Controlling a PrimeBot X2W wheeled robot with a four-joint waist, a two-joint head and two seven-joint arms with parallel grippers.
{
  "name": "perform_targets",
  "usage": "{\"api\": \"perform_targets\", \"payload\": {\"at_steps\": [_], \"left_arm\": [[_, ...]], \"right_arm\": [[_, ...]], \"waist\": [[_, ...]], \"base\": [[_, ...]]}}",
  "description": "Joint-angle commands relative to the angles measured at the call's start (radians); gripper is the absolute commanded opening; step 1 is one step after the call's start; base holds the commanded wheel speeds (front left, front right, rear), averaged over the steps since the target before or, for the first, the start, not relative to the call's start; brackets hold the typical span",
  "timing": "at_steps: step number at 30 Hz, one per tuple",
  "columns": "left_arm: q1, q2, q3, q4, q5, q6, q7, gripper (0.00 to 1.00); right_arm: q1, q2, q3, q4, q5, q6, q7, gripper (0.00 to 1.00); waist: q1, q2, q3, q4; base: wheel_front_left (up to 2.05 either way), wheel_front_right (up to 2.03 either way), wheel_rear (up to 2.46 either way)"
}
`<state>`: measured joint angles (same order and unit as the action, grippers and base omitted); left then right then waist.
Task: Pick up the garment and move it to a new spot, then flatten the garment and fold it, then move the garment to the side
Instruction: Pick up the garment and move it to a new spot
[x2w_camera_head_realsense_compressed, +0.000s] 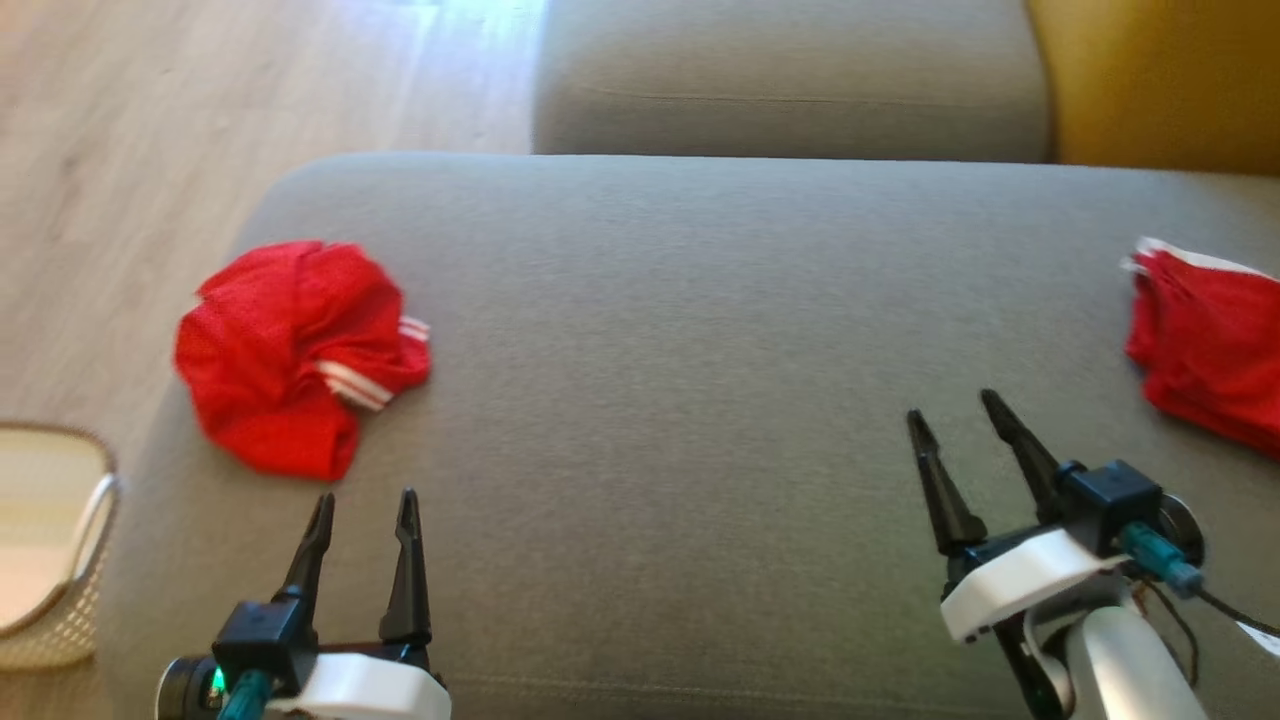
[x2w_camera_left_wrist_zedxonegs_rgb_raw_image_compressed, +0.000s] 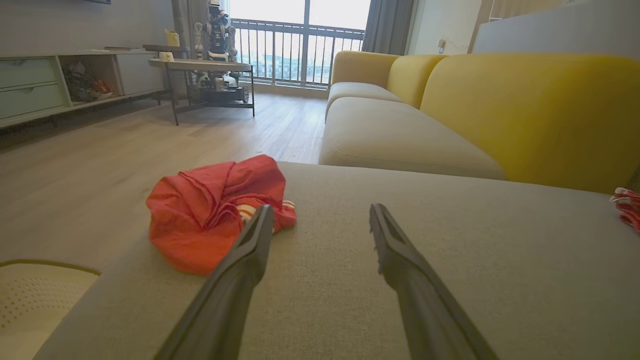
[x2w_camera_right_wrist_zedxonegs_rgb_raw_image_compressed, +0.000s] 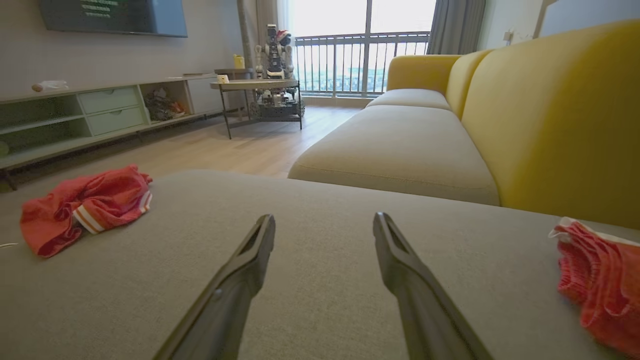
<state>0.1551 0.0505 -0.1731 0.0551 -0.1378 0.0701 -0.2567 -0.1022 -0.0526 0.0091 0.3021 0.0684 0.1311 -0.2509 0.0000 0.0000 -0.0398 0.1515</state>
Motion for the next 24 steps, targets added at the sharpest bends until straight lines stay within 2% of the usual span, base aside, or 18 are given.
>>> {"api": "perform_targets", "payload": {"at_steps": [1, 16, 24], "left_arm": [[-0.043, 0.000, 0.041, -0.038, 0.004, -0.002, -0.005, 1.00], [-0.047, 0.000, 0.091, -0.064, 0.037, -0.033, -0.005, 1.00], [-0.033, 0.000, 0.100, -0.091, 0.021, -0.007, -0.005, 1.00]], "right_arm": [[-0.023, 0.002, 0.035, -0.042, 0.007, 0.000, -0.011, 1.00], [-0.046, 0.002, 0.041, -0.059, 0.016, 0.000, -0.011, 1.00], [-0.092, 0.002, 0.056, -0.051, 0.013, 0.000, -0.011, 1.00]], "waist": [[0.0000, 0.0000, -0.001, 0.041], [0.0000, 0.0000, 0.036, 0.343], [0.0000, 0.0000, 0.081, 0.371]], "base": [[0.00, 0.00, 0.00], [0.00, 0.00, 0.00], [0.00, 0.00, 0.00]]}}
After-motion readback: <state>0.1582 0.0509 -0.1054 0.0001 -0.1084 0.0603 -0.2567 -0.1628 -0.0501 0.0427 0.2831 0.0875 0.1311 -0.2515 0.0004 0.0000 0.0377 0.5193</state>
